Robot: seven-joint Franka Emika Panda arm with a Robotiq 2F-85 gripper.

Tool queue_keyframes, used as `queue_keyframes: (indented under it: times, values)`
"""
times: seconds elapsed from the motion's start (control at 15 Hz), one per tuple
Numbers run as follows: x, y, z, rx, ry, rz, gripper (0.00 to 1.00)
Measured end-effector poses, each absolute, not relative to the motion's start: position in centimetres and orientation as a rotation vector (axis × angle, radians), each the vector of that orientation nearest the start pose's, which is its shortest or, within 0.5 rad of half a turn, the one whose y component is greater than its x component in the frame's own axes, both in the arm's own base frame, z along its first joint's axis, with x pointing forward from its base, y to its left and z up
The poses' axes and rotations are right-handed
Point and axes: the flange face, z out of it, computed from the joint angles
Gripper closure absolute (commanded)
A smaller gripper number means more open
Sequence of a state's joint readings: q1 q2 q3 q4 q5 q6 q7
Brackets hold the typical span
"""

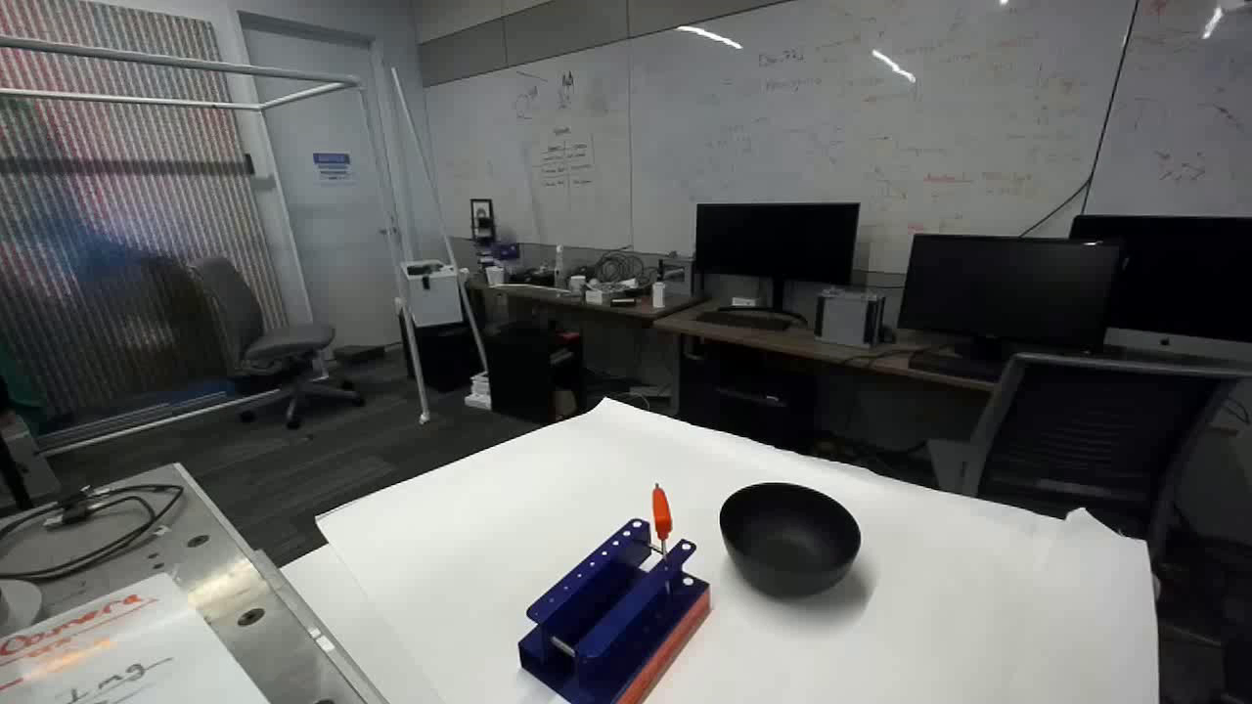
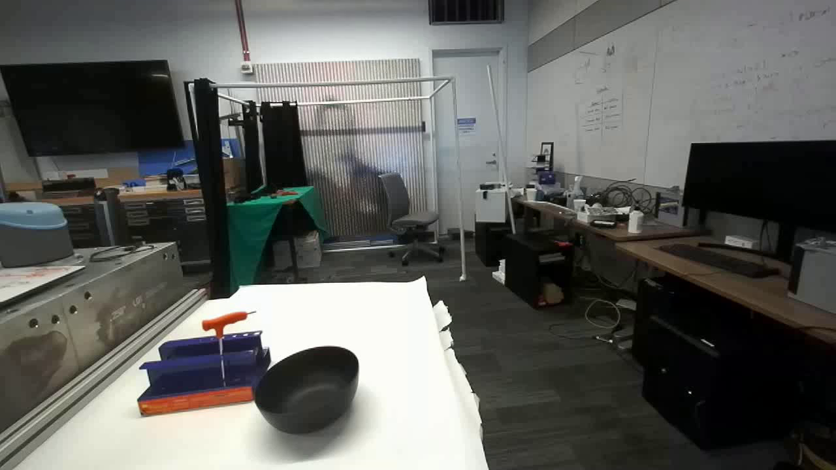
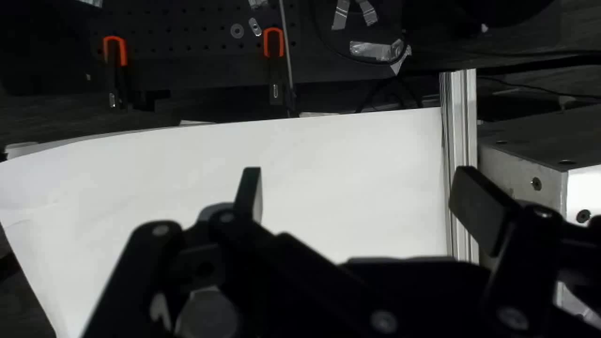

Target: Put the metal object with the orange handle in the black bowl

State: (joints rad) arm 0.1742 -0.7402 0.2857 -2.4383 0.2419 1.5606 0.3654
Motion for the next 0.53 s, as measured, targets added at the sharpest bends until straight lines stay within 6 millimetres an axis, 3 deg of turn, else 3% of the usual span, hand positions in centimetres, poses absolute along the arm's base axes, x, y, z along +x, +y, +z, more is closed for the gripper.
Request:
queue_keyframes:
  times: [0.53]
  values:
    - [26.99,17.97,53.09,-3.139,0.021,0.232,0.00]
